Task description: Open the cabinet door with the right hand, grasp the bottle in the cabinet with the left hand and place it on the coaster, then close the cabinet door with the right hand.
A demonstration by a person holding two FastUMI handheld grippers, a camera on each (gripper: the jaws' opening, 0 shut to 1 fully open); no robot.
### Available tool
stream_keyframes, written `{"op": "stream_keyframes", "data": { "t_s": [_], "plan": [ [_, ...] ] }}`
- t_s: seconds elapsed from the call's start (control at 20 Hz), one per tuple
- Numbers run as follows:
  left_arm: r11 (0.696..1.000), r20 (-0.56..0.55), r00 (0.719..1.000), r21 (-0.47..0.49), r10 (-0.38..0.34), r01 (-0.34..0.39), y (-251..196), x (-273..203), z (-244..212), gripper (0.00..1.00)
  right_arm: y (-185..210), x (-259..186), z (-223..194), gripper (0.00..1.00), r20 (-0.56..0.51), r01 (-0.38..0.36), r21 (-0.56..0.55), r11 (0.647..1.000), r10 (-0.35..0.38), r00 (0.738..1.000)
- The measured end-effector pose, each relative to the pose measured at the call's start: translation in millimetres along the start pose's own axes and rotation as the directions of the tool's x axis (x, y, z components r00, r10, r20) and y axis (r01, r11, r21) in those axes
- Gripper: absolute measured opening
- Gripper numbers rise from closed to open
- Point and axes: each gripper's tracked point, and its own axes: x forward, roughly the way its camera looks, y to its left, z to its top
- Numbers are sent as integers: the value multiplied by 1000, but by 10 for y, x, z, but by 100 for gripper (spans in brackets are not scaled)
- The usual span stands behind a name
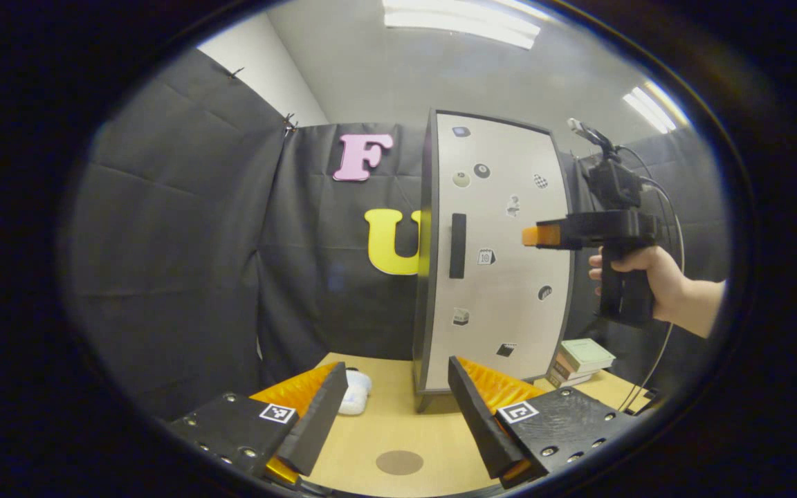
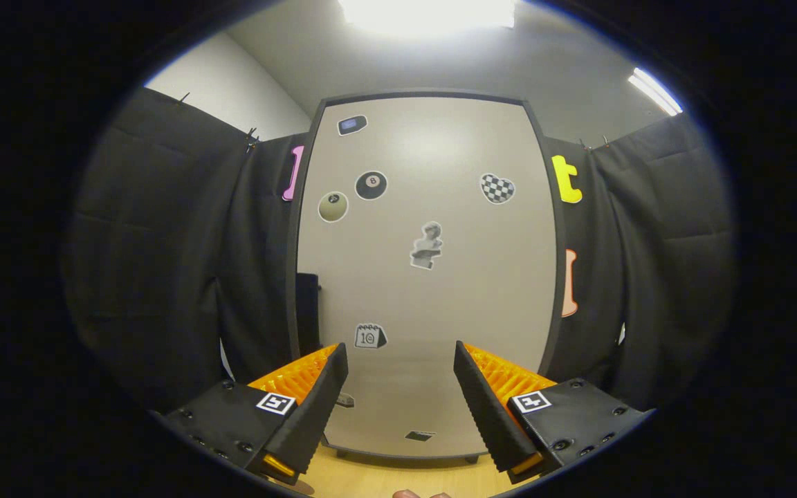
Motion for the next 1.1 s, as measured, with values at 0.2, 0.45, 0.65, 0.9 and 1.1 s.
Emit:
{"op": "stream_keyframes", "data": {
  "t_s": [0.2,0.45,0.65,0.9,1.1],
  "plan": [
    [1000,-8,1000,-5,20,-20,95,-54,-16,92,297,247,175,98,17,-39,48,998,39,999],
    [997,-47,997,-36,64,-66,198,16,-165,90,599,548,317,98,20,-86,86,993,85,996],
    [990,-68,990,-62,125,-130,374,-23,-228,90,769,753,357,98,24,-88,85,993,86,996],
    [979,-98,979,-86,178,-186,676,-28,-381,89,942,983,170,98,-22,-79,81,994,81,996],
    [970,-114,971,-103,209,-221,818,-58,-469,89,982,1132,-35,98,-84,-55,146,988,68,994]
  ]
}}
